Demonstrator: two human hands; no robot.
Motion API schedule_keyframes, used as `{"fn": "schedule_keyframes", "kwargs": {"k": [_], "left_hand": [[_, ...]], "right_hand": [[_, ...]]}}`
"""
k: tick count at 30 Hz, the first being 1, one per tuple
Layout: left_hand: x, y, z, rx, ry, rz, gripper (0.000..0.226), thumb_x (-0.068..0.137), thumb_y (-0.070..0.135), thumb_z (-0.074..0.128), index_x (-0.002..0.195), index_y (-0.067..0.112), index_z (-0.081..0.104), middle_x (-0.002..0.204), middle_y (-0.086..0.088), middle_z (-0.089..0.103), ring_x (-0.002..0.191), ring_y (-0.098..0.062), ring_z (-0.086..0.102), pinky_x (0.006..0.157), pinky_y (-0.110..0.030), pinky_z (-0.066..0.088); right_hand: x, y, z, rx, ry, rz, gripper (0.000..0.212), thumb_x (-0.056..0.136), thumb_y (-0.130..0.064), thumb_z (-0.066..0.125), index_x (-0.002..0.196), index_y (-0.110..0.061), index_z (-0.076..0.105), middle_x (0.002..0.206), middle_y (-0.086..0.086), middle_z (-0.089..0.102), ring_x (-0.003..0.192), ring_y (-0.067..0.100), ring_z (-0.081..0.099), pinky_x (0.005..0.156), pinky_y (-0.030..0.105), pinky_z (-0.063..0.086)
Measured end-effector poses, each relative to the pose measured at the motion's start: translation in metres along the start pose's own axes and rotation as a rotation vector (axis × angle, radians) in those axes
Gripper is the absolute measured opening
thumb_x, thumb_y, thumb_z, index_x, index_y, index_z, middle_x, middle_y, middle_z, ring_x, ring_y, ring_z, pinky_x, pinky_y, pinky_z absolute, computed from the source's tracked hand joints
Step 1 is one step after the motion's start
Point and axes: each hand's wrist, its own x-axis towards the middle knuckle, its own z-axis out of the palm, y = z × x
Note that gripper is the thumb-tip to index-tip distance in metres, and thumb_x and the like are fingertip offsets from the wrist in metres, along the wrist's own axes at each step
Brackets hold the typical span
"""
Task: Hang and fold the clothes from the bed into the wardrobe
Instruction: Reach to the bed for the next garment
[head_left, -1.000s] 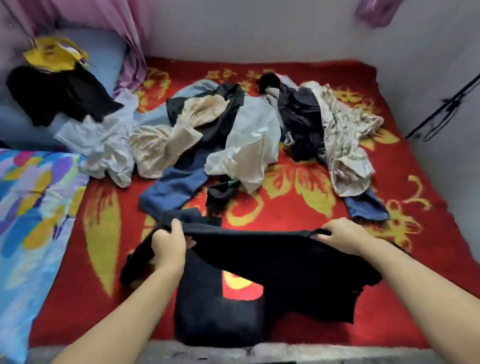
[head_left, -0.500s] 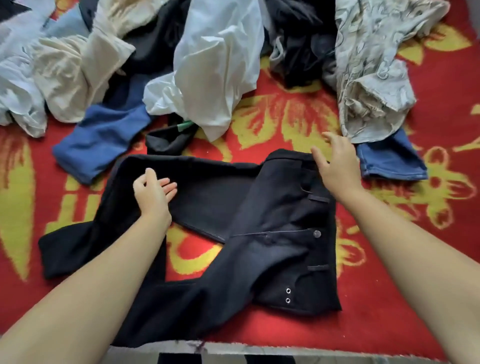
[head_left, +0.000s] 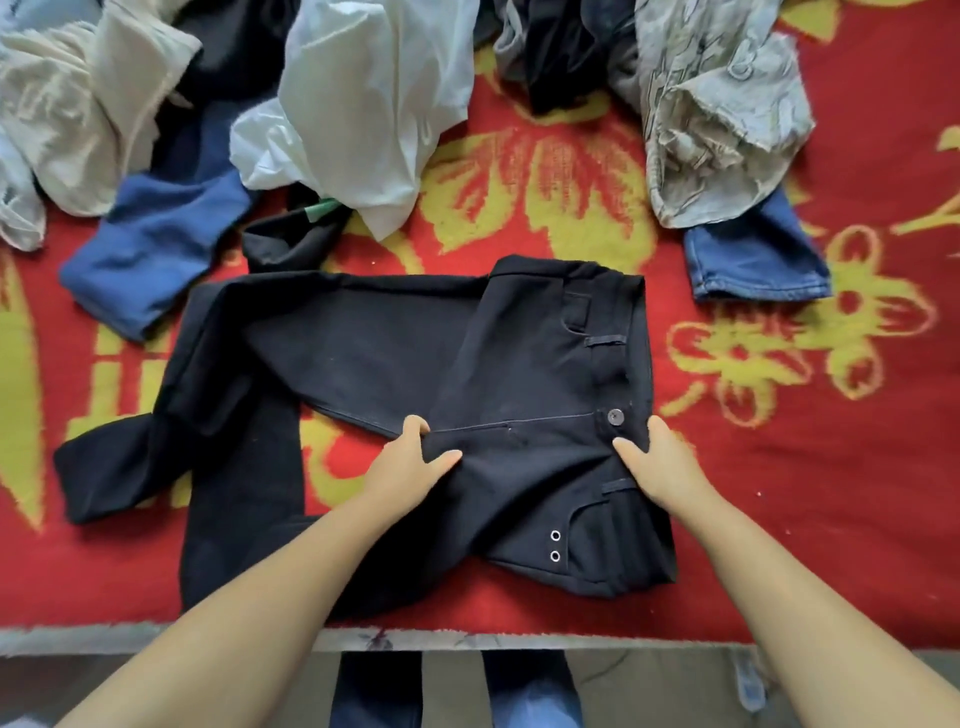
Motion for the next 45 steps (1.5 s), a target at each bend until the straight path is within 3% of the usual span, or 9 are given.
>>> {"fn": "schedule_keyframes", "kwargs": {"k": [9, 14, 20, 23, 31, 35, 39, 43, 45], "left_hand": [[-0.014, 0.004, 0.035, 0.089, -0.162, 0.237, 0.077, 0.084, 0.046, 0.064, 0.146, 0.023, 0.025, 0.115, 0.000, 0.055, 0.108, -0.019, 0.053, 0.092, -0.034, 0.044], [-0.016, -0.008, 0.003, 0.038, -0.043, 0.303, 0.055, 0.090, 0.032, 0.060, 0.139, 0.018, 0.038, 0.111, 0.004, 0.053, 0.107, -0.017, 0.052, 0.091, -0.028, 0.041], [-0.019, -0.055, -0.083, 0.112, 0.502, 0.271, 0.045, 0.086, 0.011, 0.063, 0.129, 0.003, 0.051, 0.120, -0.014, 0.054, 0.112, -0.032, 0.050, 0.097, -0.043, 0.042], [-0.019, -0.107, -0.113, 0.102, 0.606, 0.129, 0.061, 0.084, 0.007, 0.062, 0.140, 0.004, 0.040, 0.136, -0.014, 0.045, 0.127, -0.031, 0.041, 0.105, -0.044, 0.036], [-0.015, -0.274, -0.141, 0.480, 0.126, -0.228, 0.086, 0.090, 0.031, 0.056, 0.153, 0.023, -0.003, 0.161, -0.005, -0.007, 0.148, -0.021, -0.006, 0.117, -0.051, 0.009], [0.009, -0.292, -0.183, 0.302, 0.353, -0.073, 0.038, 0.095, 0.015, 0.048, 0.132, 0.016, 0.052, 0.140, -0.009, 0.044, 0.128, -0.026, 0.040, 0.096, -0.044, 0.037], [0.048, -0.260, -0.256, -0.088, 0.650, -0.011, 0.026, 0.092, 0.006, 0.044, 0.112, 0.003, 0.061, 0.113, -0.020, 0.057, 0.104, -0.037, 0.054, 0.086, -0.042, 0.041], [0.072, -0.217, -0.302, -0.191, 0.706, 0.276, 0.036, 0.083, -0.002, 0.047, 0.116, 0.000, 0.062, 0.115, -0.022, 0.057, 0.111, -0.035, 0.052, 0.097, -0.033, 0.036], [0.070, -0.209, -0.290, -0.082, 0.610, 0.352, 0.048, 0.080, -0.005, 0.047, 0.127, -0.001, 0.055, 0.125, -0.024, 0.051, 0.118, -0.038, 0.048, 0.104, -0.038, 0.034]], "right_hand": [[0.005, 0.080, -0.088, -0.457, -0.129, 0.308, 0.053, 0.093, -0.031, 0.059, 0.132, -0.002, 0.038, 0.133, 0.024, 0.052, 0.121, 0.038, 0.050, 0.094, 0.039, 0.042], [0.006, -0.012, -0.051, -0.515, 0.268, -0.045, 0.061, 0.089, -0.021, 0.060, 0.141, -0.006, 0.034, 0.141, 0.018, 0.041, 0.130, 0.038, 0.037, 0.098, 0.051, 0.038], [-0.027, -0.158, 0.068, -0.420, -0.132, -0.515, 0.054, 0.097, -0.017, 0.045, 0.148, -0.020, 0.028, 0.156, -0.001, 0.020, 0.134, 0.023, 0.037, 0.105, 0.038, 0.038], [-0.032, -0.207, 0.121, -0.435, -0.264, -0.549, 0.042, 0.098, -0.016, 0.042, 0.140, -0.017, 0.042, 0.144, 0.004, 0.043, 0.126, 0.022, 0.047, 0.101, 0.035, 0.040], [-0.067, -0.225, 0.239, -0.563, -0.646, -0.390, 0.053, 0.095, -0.035, 0.052, 0.141, -0.011, 0.042, 0.134, 0.010, 0.056, 0.124, 0.026, 0.050, 0.099, 0.028, 0.038], [-0.094, -0.225, 0.298, -0.409, -0.625, -0.345, 0.095, 0.086, -0.053, 0.060, 0.153, -0.028, -0.003, 0.133, 0.016, 0.050, 0.117, 0.030, 0.053, 0.095, 0.033, 0.041], [-0.107, -0.238, 0.329, -0.520, -0.593, -0.326, 0.101, 0.086, -0.048, 0.059, 0.152, -0.027, -0.014, 0.108, 0.014, 0.059, 0.097, 0.029, 0.060, 0.076, 0.033, 0.044], [-0.109, -0.257, 0.327, -0.428, -0.750, -0.305, 0.069, 0.086, -0.018, 0.053, 0.149, -0.026, 0.026, 0.099, 0.005, 0.065, 0.086, 0.023, 0.061, 0.069, 0.028, 0.042], [-0.107, -0.266, 0.317, -0.325, -0.835, -0.317, 0.032, 0.083, -0.008, 0.050, 0.113, -0.018, 0.058, 0.094, 0.001, 0.063, 0.083, 0.019, 0.058, 0.074, 0.032, 0.043]]}}
